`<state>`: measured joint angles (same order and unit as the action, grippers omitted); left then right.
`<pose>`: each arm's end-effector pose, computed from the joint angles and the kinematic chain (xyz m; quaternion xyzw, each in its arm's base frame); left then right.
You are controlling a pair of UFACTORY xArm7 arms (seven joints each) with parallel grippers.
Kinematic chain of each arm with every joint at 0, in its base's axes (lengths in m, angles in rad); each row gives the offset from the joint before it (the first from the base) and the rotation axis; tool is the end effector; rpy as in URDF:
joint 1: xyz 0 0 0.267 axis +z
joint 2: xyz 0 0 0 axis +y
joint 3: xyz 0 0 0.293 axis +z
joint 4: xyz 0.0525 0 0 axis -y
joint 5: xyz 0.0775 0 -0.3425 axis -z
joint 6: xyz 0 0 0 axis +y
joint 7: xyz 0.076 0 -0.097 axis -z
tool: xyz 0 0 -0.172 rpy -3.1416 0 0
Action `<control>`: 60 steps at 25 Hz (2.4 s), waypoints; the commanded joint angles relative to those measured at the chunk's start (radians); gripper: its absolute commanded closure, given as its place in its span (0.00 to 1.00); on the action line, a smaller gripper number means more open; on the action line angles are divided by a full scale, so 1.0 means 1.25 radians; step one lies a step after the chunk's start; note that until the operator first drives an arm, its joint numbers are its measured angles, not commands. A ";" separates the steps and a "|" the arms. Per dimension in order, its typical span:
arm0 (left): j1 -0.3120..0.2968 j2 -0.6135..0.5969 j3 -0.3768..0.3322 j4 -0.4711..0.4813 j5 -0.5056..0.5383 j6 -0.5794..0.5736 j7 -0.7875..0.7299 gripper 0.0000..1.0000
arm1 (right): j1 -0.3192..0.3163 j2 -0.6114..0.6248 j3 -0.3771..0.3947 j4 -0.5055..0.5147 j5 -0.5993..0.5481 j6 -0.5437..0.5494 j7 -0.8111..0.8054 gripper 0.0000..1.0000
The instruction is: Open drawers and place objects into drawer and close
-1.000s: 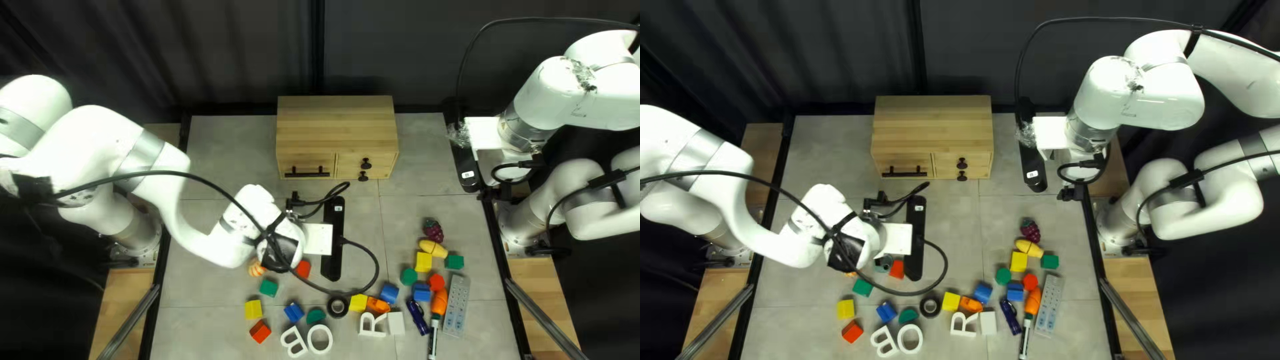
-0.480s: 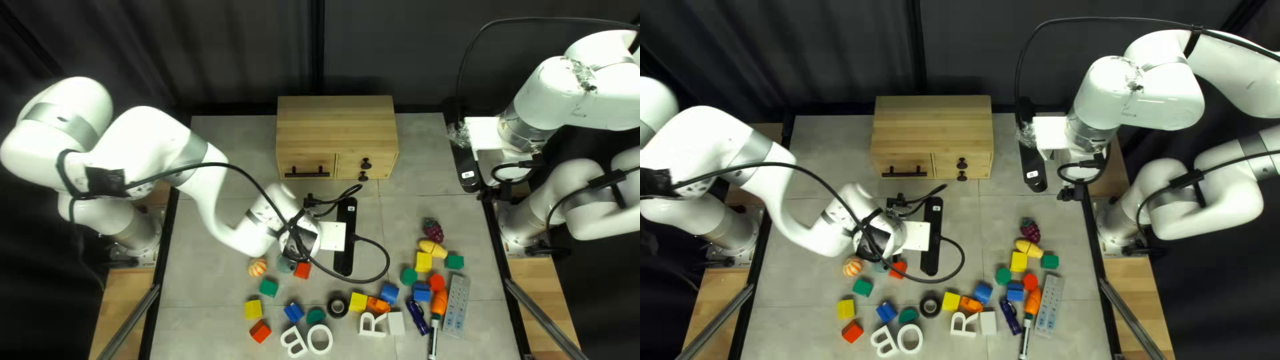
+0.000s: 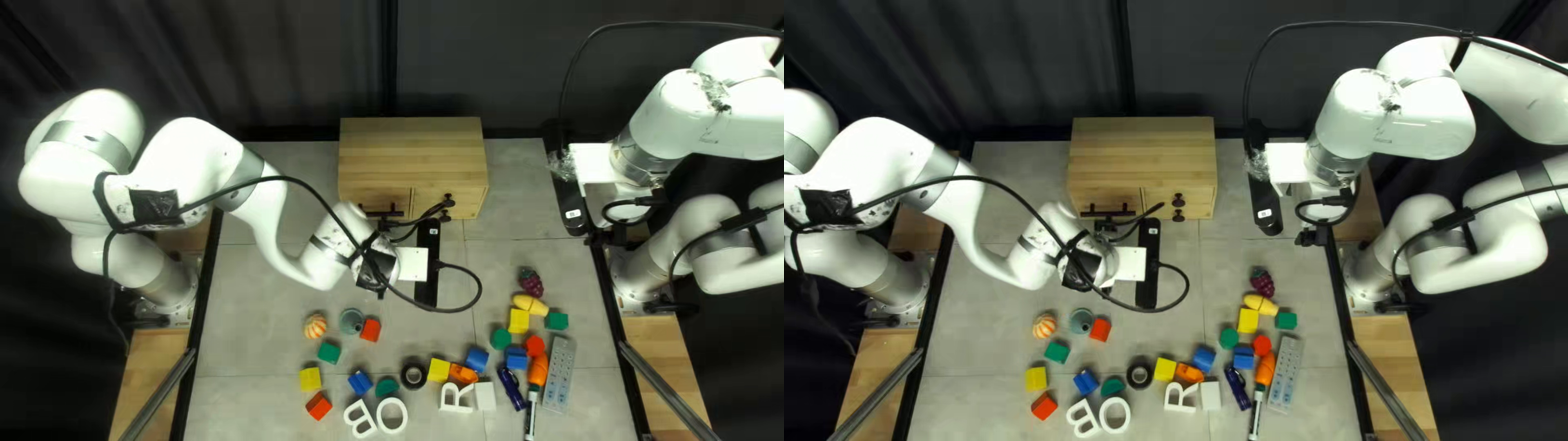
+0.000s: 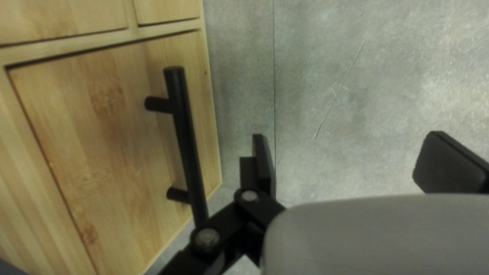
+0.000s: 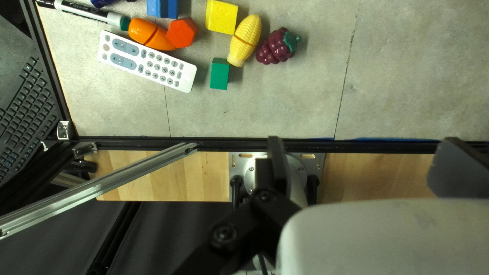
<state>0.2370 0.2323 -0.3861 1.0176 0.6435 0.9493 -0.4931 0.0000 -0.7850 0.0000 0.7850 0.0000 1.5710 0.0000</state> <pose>0.4819 0.0236 0.0989 -0.9770 0.0342 -0.0047 0.2105 0.2483 0.0000 0.3195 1.0000 0.0000 -0.0005 0.0000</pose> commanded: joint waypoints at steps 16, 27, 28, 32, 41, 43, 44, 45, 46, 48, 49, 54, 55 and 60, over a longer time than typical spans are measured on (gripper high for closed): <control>-0.068 -0.076 -0.075 0.122 -0.149 0.275 0.029 0.00 | 0.000 0.000 0.000 0.000 0.000 0.000 0.000 0.00; -0.144 -0.045 -0.136 0.078 -0.176 0.231 -0.076 0.00 | 0.000 0.000 0.000 0.000 0.000 0.000 0.000 0.00; -0.138 -0.052 -0.131 0.066 -0.170 0.219 -0.075 0.00 | 0.000 0.000 0.000 0.000 0.000 0.000 0.000 0.00; -0.121 -0.059 -0.107 0.033 -0.112 0.182 -0.091 0.00 | 0.000 0.000 0.000 0.000 0.000 0.000 0.000 0.00; -0.102 0.015 -0.027 -0.003 0.114 0.093 -0.188 0.00 | 0.000 0.000 0.000 0.000 0.000 0.000 0.000 0.00; -0.087 0.019 -0.009 -0.025 0.152 0.059 -0.200 0.00 | 0.000 0.000 0.000 0.000 0.000 0.000 0.000 0.00; -0.082 0.018 -0.004 -0.032 0.160 0.050 -0.201 0.00 | 0.000 0.000 0.000 0.000 0.000 0.000 0.000 0.00; -0.072 0.014 0.005 -0.043 0.169 0.036 -0.202 0.00 | 0.000 0.000 0.000 0.000 0.000 0.000 0.000 0.00; -0.067 0.013 0.009 -0.047 0.174 0.030 -0.201 0.00 | 0.000 0.000 0.000 0.000 0.000 0.000 0.000 0.00; -0.053 0.011 0.022 -0.055 0.186 0.016 -0.200 0.00 | 0.000 0.000 0.000 0.000 0.000 0.000 0.000 0.00; -0.049 0.012 0.026 -0.057 0.190 0.011 -0.199 0.00 | 0.000 0.000 0.000 0.000 0.000 0.000 0.000 0.00; -0.017 0.018 0.054 -0.068 0.208 -0.026 -0.196 0.00 | 0.000 0.000 0.000 0.000 0.000 0.000 0.000 0.00; -0.012 0.018 0.056 -0.069 0.207 -0.030 -0.196 0.00 | 0.000 0.000 0.000 0.000 0.000 0.000 0.000 0.00; -0.008 0.015 0.058 -0.071 0.203 -0.035 -0.197 0.00 | 0.000 0.000 0.000 0.000 0.000 0.000 0.000 0.00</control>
<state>0.2257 0.2544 -0.3135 0.9314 0.8996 0.9076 -0.7379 0.0000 -0.7850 0.0000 0.7850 0.0000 1.5710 0.0000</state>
